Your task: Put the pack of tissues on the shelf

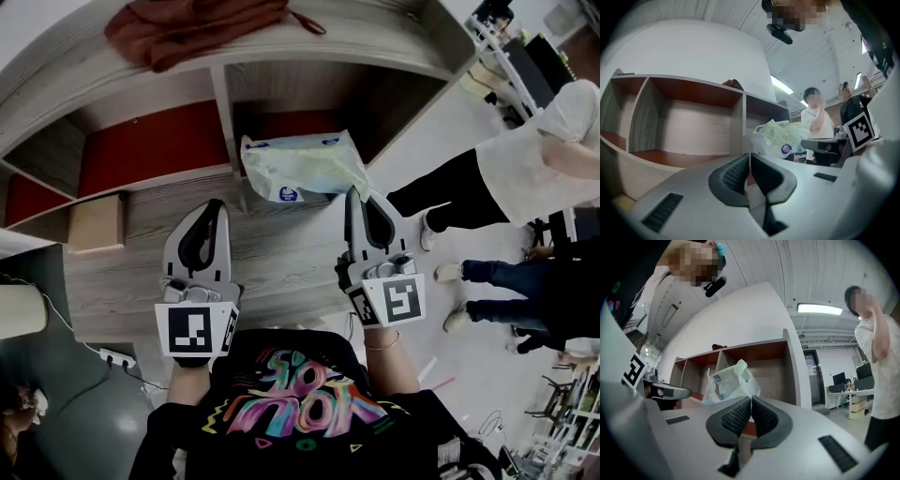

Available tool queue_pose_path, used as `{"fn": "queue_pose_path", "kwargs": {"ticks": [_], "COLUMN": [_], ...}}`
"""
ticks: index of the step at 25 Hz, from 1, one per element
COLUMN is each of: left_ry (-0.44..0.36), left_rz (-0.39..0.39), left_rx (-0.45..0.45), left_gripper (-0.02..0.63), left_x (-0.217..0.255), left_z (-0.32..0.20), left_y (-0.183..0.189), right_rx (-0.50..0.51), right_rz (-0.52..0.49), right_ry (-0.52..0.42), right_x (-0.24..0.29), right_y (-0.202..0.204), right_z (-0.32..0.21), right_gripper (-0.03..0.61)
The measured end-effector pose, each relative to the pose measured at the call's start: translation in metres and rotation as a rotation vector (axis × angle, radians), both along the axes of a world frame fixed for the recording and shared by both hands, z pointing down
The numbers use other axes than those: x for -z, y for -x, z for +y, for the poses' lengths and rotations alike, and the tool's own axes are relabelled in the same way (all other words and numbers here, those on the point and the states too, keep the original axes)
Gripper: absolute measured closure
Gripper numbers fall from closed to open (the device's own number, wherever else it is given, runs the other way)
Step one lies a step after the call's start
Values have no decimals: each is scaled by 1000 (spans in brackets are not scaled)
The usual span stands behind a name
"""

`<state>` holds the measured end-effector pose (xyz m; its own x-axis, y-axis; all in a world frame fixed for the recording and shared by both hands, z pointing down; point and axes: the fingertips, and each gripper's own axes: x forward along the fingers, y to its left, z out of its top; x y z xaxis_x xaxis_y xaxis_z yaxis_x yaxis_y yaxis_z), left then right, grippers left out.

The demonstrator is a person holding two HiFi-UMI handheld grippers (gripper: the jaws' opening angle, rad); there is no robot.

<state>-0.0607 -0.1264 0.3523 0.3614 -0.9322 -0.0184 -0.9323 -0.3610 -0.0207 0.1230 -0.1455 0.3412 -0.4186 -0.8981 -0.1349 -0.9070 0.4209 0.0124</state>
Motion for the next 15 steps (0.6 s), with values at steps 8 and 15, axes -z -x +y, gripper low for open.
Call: {"fn": "queue_pose_path", "kwargs": {"ticks": [8,15], "left_ry": [8,12], "left_rz": [2,-5], "left_rx": [-17,-20], "left_gripper": [581,581], "left_x": [-5,-6], "left_z": [-4,-3], "left_y": [-4,-11], "right_rx": [-20,-33], "right_rz": [0,1], "right_ry": [8,8], "right_x": [-4,-7], "right_y": [-6,-13], "right_z": [-2,-6], "right_gripper": [561,561]}}
